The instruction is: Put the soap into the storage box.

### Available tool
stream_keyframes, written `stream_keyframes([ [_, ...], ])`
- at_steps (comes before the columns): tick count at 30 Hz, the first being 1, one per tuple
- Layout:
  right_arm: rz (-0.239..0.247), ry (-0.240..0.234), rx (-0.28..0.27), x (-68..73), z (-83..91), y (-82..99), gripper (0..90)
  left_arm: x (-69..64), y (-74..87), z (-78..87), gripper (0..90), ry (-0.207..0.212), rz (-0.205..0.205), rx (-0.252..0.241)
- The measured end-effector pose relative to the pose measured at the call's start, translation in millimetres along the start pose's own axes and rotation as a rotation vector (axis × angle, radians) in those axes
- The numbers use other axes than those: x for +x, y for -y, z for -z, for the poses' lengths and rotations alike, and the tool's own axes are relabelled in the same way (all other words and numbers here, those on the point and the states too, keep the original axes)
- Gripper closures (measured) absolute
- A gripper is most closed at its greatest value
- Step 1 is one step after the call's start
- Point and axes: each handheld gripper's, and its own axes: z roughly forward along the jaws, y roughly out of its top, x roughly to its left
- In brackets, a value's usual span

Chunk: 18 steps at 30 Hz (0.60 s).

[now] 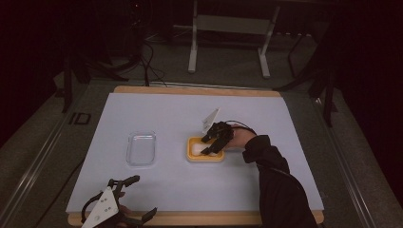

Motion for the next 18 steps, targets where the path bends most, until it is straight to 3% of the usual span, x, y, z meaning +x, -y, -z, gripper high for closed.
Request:
stream_keyframes([
  [5,-0.006,0.01,-0.019,3.6,7.8,-2.4,43.6,0.0,0.1,-0.2,0.1,-0.002,0.001,0.001],
  [10,-0.041,0.017,-0.032,9.3,21.0,-5.4,39.5,-0.2,0.1,0.0,0.1,-0.003,0.001,0.001],
  [16,-0.082,0.066,-0.051,16.6,32.4,-4.1,35.0,-0.5,0.1,-0.5,0.1,-0.004,-0.001,0.003],
  [17,-0.098,0.075,-0.059,17.2,34.8,-3.8,32.5,-0.3,0.3,-0.9,0.1,-0.005,0.005,0.001],
  [18,-0.155,0.104,-0.079,18.3,40.1,-3.2,22.8,-0.2,0.2,-0.9,0.1,-0.005,0.005,0.001],
])
